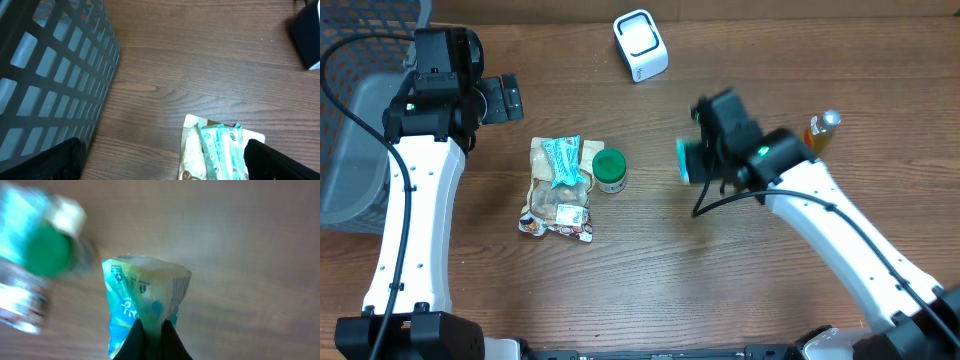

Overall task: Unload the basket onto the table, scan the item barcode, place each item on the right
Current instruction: 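Carry the Kleenex pack up to the white scanner and hold it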

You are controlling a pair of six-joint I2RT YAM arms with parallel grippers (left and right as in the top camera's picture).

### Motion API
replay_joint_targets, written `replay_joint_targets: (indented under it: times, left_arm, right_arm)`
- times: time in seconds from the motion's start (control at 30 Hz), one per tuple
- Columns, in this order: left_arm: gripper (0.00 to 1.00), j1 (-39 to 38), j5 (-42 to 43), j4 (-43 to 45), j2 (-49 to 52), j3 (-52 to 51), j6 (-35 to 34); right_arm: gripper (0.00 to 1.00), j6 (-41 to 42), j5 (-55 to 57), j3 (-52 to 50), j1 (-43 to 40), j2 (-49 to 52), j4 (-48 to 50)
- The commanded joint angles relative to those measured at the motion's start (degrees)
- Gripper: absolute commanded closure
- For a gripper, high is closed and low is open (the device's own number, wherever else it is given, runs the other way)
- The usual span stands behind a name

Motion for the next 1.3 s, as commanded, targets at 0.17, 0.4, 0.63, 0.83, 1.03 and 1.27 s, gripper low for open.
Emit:
replay_joint_targets:
  times: [0.17,0.4,0.63,0.83,1.03,1.27]
  left_arm:
    - [0.01,-0.13,-0.55,0.07,0.04,0.39,0.42]
    - [0.00,-0.13,-0.55,0.07,0.04,0.39,0.42]
    - [0.00,-0.13,-0.55,0.07,0.04,0.39,0.42]
    - [0.00,-0.13,-0.55,0.07,0.04,0.39,0.42]
    - [0.01,-0.13,-0.55,0.07,0.04,0.39,0.42]
    - [0.00,-0.13,-0.55,0.04,0.04,0.39,0.42]
  right_arm:
    - [0.97,-6.16,5.09,20.28,0.22,0.59,1.18]
    - [0.96,-24.02,8.20,20.17,0.20,5.51,17.49]
    - [0.96,-37.16,13.90,20.17,0.20,18.29,32.52]
    - [0.96,-48.96,15.85,20.17,0.20,29.09,45.99]
    - [0.96,-55.60,15.82,20.17,0.17,36.39,58.62]
    - [0.96,-62.34,14.86,20.17,0.15,41.20,71.95]
